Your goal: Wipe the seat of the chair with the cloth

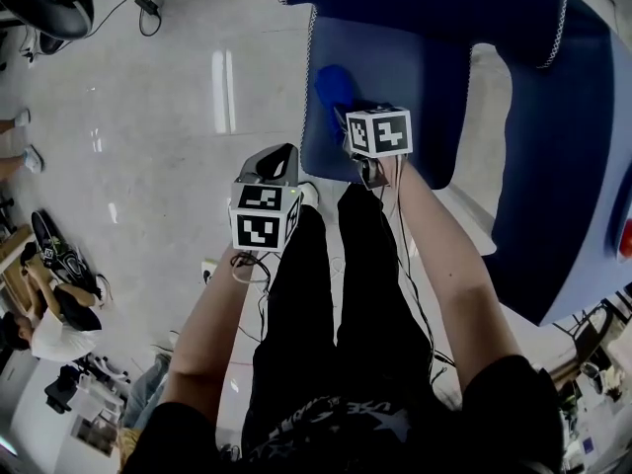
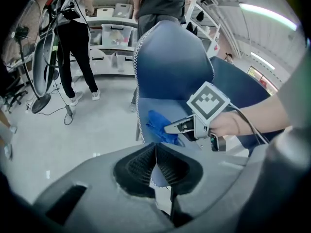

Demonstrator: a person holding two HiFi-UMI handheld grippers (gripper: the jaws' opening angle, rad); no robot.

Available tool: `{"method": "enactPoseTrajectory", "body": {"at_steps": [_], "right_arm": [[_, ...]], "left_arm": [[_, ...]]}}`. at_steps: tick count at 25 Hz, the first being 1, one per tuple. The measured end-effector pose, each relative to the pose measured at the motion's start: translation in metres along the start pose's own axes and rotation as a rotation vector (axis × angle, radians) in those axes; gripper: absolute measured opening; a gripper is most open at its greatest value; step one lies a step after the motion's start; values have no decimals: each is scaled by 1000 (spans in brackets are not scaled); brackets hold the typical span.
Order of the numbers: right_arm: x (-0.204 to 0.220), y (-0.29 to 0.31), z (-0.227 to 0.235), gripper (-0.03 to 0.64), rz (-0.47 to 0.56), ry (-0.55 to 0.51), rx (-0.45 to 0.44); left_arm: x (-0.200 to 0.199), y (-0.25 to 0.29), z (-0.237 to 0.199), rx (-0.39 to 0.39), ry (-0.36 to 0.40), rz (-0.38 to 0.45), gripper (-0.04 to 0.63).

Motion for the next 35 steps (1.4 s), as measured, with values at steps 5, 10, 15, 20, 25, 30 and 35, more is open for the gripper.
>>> {"method": "enactPoseTrajectory", "body": {"at_steps": [5, 10, 15, 20, 25, 30, 35], "right_arm": [[2, -14, 30, 104, 22, 49, 27], [1, -33, 69, 104, 54, 112, 78], [2, -60, 107, 106, 102, 184, 131], [11, -90, 153, 107, 150, 274, 189], [20, -116, 186, 124, 203, 374, 207], [32, -133, 206, 104, 221, 388, 224], [39, -142, 216, 84, 218, 352, 252]], "left_arm": [[-11, 9, 11, 18, 34, -3, 21], [-18, 20, 28, 50, 68, -14, 21], [-28, 26, 42, 74, 111, -21, 21], [-38, 32, 57, 95, 144, -28, 21], [-43, 38, 67, 114, 171, -41, 21], [-43, 44, 81, 135, 192, -43, 21], [-42, 45, 88, 142, 198, -43, 21]]}}
Point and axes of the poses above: the fingertips, and each gripper's own axes: y forward along the fingers, z to its right, x out of its underside, the point moved 2 cm from there along -y, backward along the fingers, and after that the axes turned 9 degrees about y, right-handed, at the moved point
